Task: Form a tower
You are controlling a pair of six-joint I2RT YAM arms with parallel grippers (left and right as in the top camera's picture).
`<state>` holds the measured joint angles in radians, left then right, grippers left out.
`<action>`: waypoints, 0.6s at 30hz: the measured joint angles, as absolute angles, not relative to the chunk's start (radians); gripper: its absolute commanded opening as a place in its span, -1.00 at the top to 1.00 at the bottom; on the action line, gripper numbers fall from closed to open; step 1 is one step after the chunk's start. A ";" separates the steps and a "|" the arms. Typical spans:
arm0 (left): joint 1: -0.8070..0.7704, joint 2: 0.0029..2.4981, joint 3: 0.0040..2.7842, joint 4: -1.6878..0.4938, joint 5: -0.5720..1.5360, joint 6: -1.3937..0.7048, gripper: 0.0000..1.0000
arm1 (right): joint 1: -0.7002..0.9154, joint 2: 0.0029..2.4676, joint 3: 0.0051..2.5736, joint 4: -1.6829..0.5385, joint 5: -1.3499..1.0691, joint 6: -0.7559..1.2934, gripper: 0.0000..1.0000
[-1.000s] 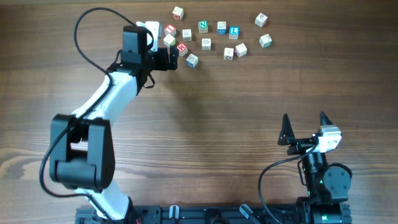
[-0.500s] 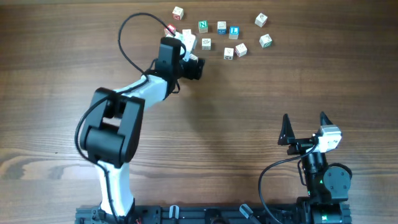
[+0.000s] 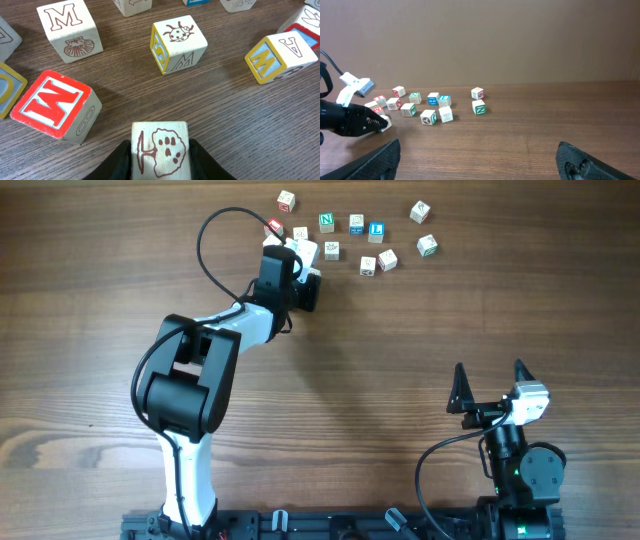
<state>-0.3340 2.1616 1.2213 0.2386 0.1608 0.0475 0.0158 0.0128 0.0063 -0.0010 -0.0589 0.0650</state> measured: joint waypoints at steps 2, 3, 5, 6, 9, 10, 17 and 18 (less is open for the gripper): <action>-0.334 2.155 1.221 0.219 0.161 0.047 0.41 | 0.016 0.013 0.006 -0.001 -0.059 0.065 -0.99; -0.334 2.146 1.222 0.197 0.161 0.047 0.43 | 0.016 0.013 0.006 -0.001 -0.059 0.065 -0.99; -0.339 2.121 1.221 0.134 0.161 0.045 0.44 | 0.016 0.013 0.006 -0.001 -0.059 0.065 -0.99; -0.345 2.107 1.222 0.102 0.160 0.044 0.43 | 0.016 0.013 0.006 -0.001 -0.059 0.065 -0.99; -0.382 2.019 1.222 -0.038 0.156 0.043 0.46 | 0.016 0.013 0.006 -0.001 -0.059 0.065 -0.99; -0.403 1.967 1.224 -0.102 0.157 0.043 0.51 | 0.016 0.013 0.006 -0.001 -0.059 0.065 -0.99; -0.509 1.792 1.244 -0.639 0.154 -0.067 0.57 | 0.016 0.013 0.006 -0.001 -0.059 0.065 -0.99; -0.521 1.792 1.244 -0.690 0.153 -0.091 0.57 | 0.016 0.013 0.006 -0.001 -0.059 0.065 -0.99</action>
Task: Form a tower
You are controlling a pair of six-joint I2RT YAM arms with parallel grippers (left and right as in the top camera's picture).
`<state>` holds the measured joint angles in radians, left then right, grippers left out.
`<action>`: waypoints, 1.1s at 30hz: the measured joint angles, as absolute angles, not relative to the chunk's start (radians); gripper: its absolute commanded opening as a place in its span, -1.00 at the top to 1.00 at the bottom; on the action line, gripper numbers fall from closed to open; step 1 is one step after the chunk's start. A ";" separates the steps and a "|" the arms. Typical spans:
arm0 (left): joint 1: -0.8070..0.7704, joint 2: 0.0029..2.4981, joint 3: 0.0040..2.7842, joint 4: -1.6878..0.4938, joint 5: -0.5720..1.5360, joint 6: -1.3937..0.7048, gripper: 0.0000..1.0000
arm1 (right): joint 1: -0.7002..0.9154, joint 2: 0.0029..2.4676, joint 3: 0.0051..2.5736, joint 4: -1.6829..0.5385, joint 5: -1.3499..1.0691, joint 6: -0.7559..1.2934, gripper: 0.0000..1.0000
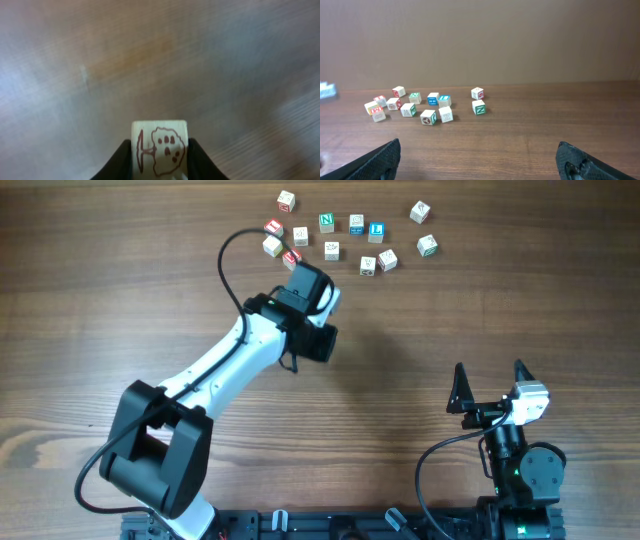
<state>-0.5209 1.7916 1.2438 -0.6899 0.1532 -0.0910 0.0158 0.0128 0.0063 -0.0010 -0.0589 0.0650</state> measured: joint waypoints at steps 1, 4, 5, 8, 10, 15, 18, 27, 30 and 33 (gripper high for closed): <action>-0.536 1.792 1.243 -0.730 0.154 -0.128 0.57 | 0.016 0.013 0.006 -0.001 -0.059 0.065 -0.98; -0.569 1.792 1.243 -0.737 0.154 -0.262 0.59 | 0.016 0.013 0.006 -0.001 -0.059 0.065 -0.99; -0.572 1.792 1.243 -0.737 0.157 -0.311 0.53 | 0.016 0.013 0.006 -0.001 -0.059 0.065 -0.99; -0.571 1.830 1.244 -0.736 0.193 -0.445 0.55 | 0.016 0.013 0.006 -0.001 -0.059 0.065 -0.99; -0.574 1.899 1.243 -0.722 0.215 -0.511 0.50 | 0.016 0.013 0.006 -0.001 -0.059 0.065 -0.99; -0.593 1.933 1.249 -0.684 0.241 -0.574 0.06 | 0.016 0.013 0.006 -0.001 -0.059 0.065 -0.99; -0.594 1.946 1.248 -0.662 0.239 -0.584 0.02 | 0.016 0.013 0.006 -0.001 -0.059 0.065 -1.00; -0.594 1.950 1.248 -0.674 0.237 -0.587 -1.00 | 0.016 0.013 0.006 -0.001 -0.059 0.065 -1.00; -0.594 1.932 1.248 -0.697 0.237 -0.589 -0.99 | 0.016 0.013 0.006 -0.001 -0.059 0.065 -0.99; -0.602 1.920 1.248 -0.712 0.236 -0.610 -0.83 | 0.016 0.013 0.006 -0.001 -0.059 0.065 -0.99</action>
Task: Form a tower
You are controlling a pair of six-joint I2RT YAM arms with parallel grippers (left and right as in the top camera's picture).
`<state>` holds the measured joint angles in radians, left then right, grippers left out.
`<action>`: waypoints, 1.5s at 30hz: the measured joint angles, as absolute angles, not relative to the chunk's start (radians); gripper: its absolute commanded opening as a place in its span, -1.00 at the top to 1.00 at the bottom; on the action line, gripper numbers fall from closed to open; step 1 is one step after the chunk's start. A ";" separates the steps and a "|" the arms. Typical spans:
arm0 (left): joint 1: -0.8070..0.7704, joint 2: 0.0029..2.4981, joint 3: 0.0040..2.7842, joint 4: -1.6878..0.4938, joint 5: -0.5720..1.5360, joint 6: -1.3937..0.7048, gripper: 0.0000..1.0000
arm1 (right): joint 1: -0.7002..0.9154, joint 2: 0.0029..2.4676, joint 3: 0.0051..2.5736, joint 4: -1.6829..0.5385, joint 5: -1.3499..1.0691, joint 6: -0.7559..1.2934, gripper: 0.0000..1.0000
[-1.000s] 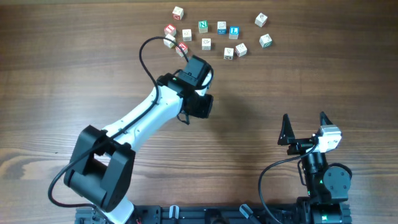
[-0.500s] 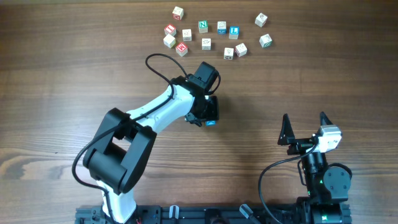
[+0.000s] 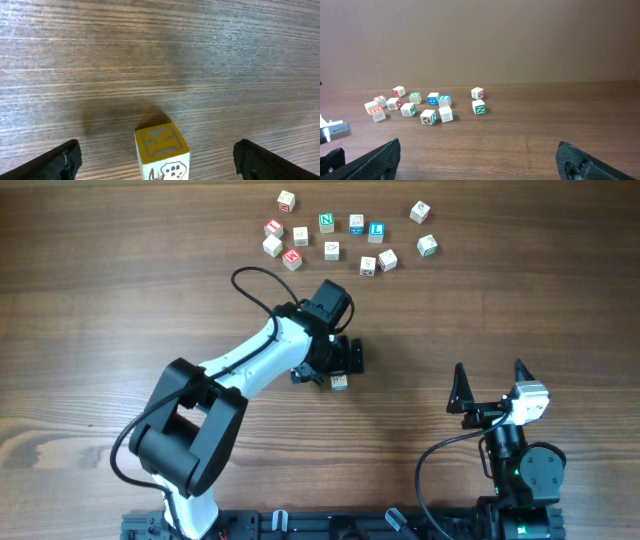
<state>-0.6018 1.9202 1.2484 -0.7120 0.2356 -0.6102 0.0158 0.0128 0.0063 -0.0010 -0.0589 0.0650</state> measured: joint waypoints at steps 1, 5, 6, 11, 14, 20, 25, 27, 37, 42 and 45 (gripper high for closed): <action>-0.611 1.920 1.248 -0.712 0.232 -0.615 -0.75 | 0.016 0.013 0.006 -0.001 -0.059 0.065 -0.99; -0.688 1.920 1.248 -0.724 0.190 -0.659 -0.34 | 0.016 0.013 0.006 -0.001 -0.059 0.065 -0.99; -0.703 1.920 1.248 -0.726 0.176 -0.667 -0.12 | 0.016 0.013 0.006 -0.001 -0.059 0.065 -1.00; -0.725 1.920 1.248 -0.740 0.089 -0.704 0.07 | 0.016 0.013 0.006 -0.001 -0.059 0.065 -0.99; -0.725 1.920 1.248 -0.723 0.055 -0.710 -0.08 | 0.016 0.013 0.006 -0.001 -0.059 0.065 -0.99; -0.725 1.920 1.248 -0.699 0.027 -0.720 -0.18 | 0.016 0.013 0.006 -0.001 -0.059 0.065 -0.99; -0.725 1.920 1.237 -0.678 0.026 -0.736 0.26 | 0.016 0.013 0.006 -0.001 -0.059 0.065 -0.99; -0.725 1.920 1.234 -0.677 0.023 -0.746 0.35 | 0.016 0.013 0.006 -0.001 -0.059 0.065 -0.99; -0.667 1.920 1.230 -0.513 -0.030 -0.721 0.40 | 0.016 0.013 0.006 -0.001 -0.059 0.065 -1.00; -0.625 1.920 1.229 -0.474 -0.055 -0.586 0.33 | 0.016 0.013 0.006 -0.001 -0.059 0.065 -0.99; -0.636 1.920 1.229 -0.520 -0.054 -0.557 0.17 | 0.016 0.013 0.006 -0.001 -0.059 0.065 -0.99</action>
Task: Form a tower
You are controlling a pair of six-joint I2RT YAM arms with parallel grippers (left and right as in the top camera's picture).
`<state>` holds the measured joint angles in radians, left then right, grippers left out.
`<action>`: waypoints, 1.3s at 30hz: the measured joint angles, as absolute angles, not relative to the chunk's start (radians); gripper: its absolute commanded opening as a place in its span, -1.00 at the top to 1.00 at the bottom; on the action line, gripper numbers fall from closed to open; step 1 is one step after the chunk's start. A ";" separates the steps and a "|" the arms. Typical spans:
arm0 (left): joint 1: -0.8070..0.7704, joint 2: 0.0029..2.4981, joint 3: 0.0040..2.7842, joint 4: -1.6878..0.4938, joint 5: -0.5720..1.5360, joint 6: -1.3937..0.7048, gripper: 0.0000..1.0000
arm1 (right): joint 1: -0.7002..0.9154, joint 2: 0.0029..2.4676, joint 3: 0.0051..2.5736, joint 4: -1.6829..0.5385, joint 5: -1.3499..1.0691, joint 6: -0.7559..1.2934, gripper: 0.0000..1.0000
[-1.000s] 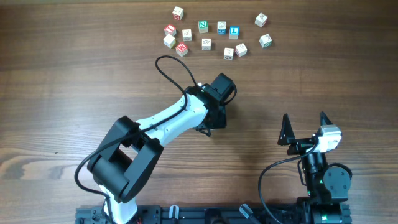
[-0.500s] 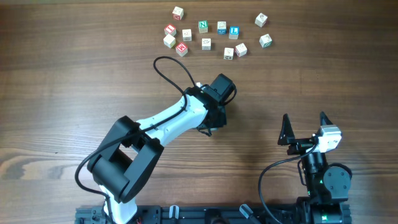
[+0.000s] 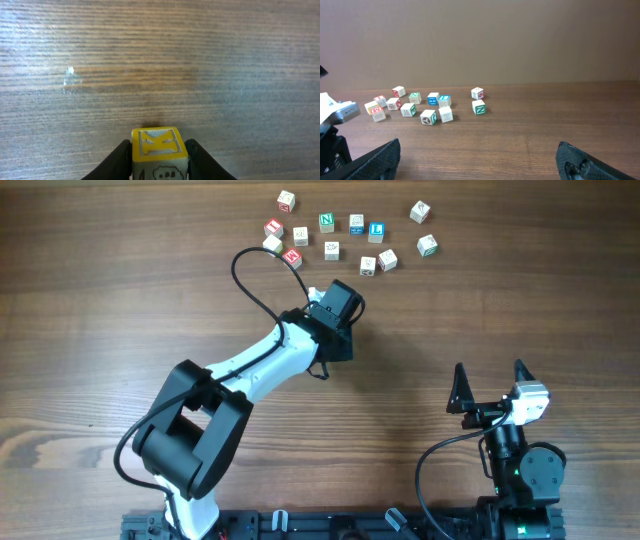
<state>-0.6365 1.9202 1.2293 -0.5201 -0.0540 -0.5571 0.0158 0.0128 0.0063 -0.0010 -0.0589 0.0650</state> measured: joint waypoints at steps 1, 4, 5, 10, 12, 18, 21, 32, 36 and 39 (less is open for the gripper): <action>-0.641 1.920 1.229 -0.525 -0.052 -0.551 0.04 | 0.016 0.013 0.006 -0.001 -0.059 0.065 -0.99; -0.649 1.920 1.229 -0.522 -0.048 -0.533 -0.43 | 0.016 0.013 0.006 -0.001 -0.059 0.065 -0.99; -0.649 1.920 1.229 -0.516 -0.047 -0.529 -0.64 | 0.016 0.013 0.006 -0.001 -0.059 0.065 -0.99; -0.638 1.922 1.288 -0.546 -0.050 -0.426 -1.00 | 0.016 0.013 0.006 -0.001 -0.059 0.065 -1.00; -0.591 1.922 1.446 -0.540 -0.059 -0.337 -0.99 | 0.016 0.013 0.006 -0.001 -0.059 0.065 -0.99; -0.337 1.975 1.591 -0.343 -0.051 -0.134 -0.90 | 0.016 0.013 0.006 -0.001 -0.059 0.065 -1.00; -0.296 2.120 1.591 -0.316 -0.023 0.012 -0.91 | 0.016 0.013 0.006 -0.001 -0.059 0.065 -1.00; -0.307 2.306 1.581 -0.085 0.039 0.216 -0.54 | 0.016 0.013 0.006 -0.001 -0.059 0.065 -0.99; -0.303 2.325 1.585 -0.073 0.052 0.217 -0.11 | 0.016 0.013 0.006 -0.001 -0.059 0.065 -0.99; -0.299 2.325 1.585 -0.078 0.054 0.221 0.23 | 0.016 0.013 0.006 -0.001 -0.059 0.065 -0.99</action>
<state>-0.2989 2.3245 1.5852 -0.0784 0.0536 0.2211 0.0158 0.0128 0.0059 -0.0010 -0.0589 0.0650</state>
